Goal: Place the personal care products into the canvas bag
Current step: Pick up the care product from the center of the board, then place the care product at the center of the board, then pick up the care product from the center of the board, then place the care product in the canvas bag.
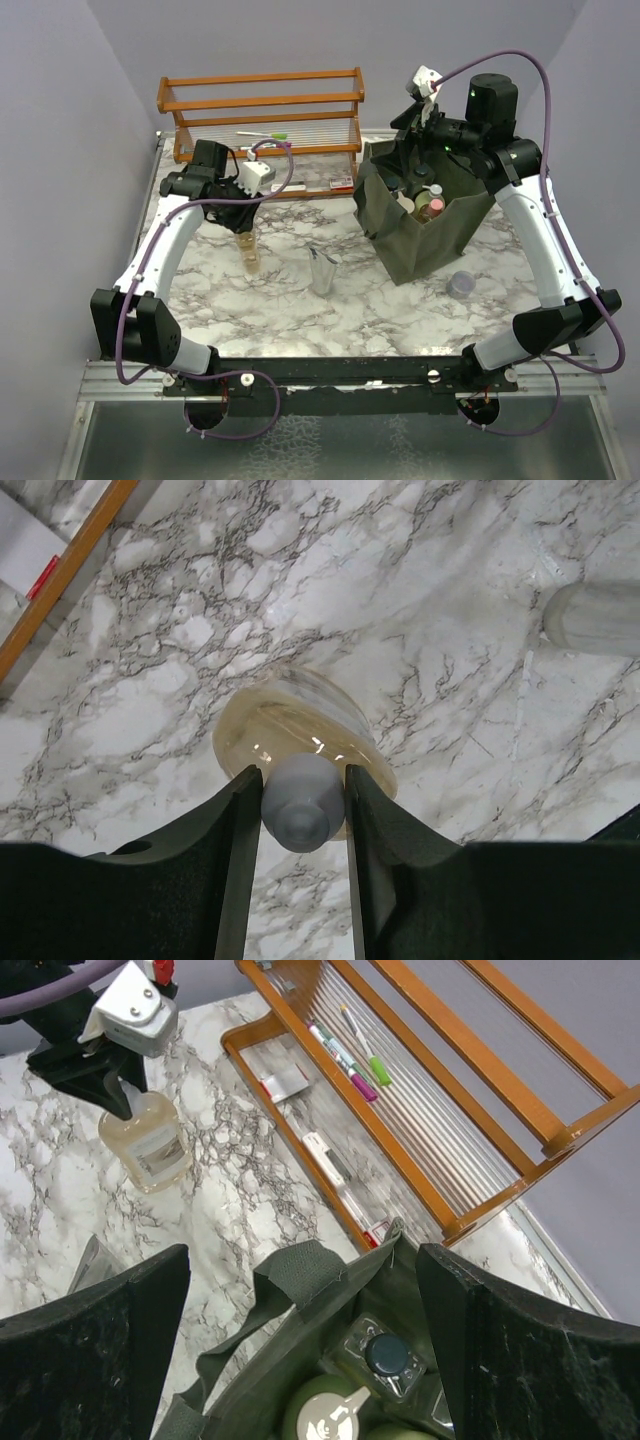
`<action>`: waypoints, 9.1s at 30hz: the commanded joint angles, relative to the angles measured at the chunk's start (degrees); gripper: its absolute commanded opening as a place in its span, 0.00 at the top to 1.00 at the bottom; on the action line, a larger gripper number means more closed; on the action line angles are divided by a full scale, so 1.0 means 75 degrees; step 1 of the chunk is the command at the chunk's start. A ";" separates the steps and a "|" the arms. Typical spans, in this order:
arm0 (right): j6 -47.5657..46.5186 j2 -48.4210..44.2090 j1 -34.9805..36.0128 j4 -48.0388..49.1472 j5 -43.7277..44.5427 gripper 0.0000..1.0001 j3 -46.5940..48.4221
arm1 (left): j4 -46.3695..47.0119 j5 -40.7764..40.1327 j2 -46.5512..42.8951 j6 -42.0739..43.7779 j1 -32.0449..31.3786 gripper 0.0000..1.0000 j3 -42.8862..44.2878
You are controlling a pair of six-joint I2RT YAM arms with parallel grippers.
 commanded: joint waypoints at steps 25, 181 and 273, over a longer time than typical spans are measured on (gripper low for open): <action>-0.0245 -0.0483 0.0050 -0.0116 0.0598 0.06 -0.0501 | 0.1802 -0.0675 0.2234 -0.1870 -0.2114 1.00 0.2443; 0.0348 0.4310 0.3289 0.0788 0.4078 0.74 0.1198 | 0.4337 0.0348 -0.0795 -0.3494 0.1530 0.02 0.0631; 0.0982 -0.1143 -0.0813 -0.0368 0.1480 0.99 -0.0227 | 0.3953 0.1256 0.2213 -0.1724 -0.3672 0.46 0.2735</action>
